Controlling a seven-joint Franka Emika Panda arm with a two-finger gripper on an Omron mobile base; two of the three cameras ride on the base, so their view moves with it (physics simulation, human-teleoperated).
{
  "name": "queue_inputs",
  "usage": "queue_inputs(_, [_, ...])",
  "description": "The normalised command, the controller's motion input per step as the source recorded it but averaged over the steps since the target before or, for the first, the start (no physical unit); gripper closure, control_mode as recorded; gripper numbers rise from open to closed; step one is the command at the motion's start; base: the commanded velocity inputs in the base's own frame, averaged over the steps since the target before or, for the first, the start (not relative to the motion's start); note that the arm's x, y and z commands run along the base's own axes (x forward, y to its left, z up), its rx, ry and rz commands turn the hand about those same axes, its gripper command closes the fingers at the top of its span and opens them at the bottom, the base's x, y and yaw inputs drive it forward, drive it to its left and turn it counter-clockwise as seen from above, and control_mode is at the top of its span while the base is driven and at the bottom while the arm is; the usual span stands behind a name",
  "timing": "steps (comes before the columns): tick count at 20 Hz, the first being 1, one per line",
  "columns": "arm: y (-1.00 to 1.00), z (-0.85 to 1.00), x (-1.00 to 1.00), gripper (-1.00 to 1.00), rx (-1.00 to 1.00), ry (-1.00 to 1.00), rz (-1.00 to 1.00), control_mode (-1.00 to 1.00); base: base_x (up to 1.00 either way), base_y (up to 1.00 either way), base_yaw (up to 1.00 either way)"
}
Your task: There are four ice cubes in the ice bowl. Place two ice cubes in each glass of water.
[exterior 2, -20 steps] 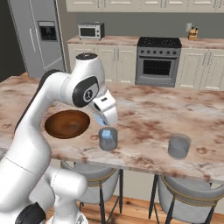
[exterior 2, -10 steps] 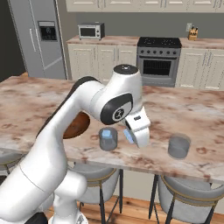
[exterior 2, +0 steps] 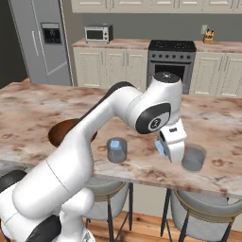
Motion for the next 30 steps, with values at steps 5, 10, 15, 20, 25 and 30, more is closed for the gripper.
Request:
queue_inputs(5, [-0.10, 0.00, 0.62, 1.00, 0.08, 0.00, -0.03, -1.00, 0.00, 0.00, 0.00])
queue_inputs(10, [-0.03, 0.00, 0.45, 1.00, 0.03, 0.01, -0.13, -1.00, 0.00, 0.00, 0.00])
queue_inputs(15, [-0.20, -0.07, 0.15, 1.00, 0.00, 0.02, 0.00, -1.00, 0.00, 0.00, 0.00])
queue_inputs(20, [-0.50, -0.19, 0.31, 1.00, 0.00, 0.01, 0.00, -1.00, 0.00, 0.00, 0.00])
queue_inputs(25, [-0.42, -0.17, 0.31, 1.00, 0.00, 0.02, 0.00, -1.00, 0.00, 0.00, 0.00])
queue_inputs(30, [-0.32, -0.12, 0.37, 1.00, 0.00, 0.00, 0.00, -1.00, 0.00, 0.00, 0.00])
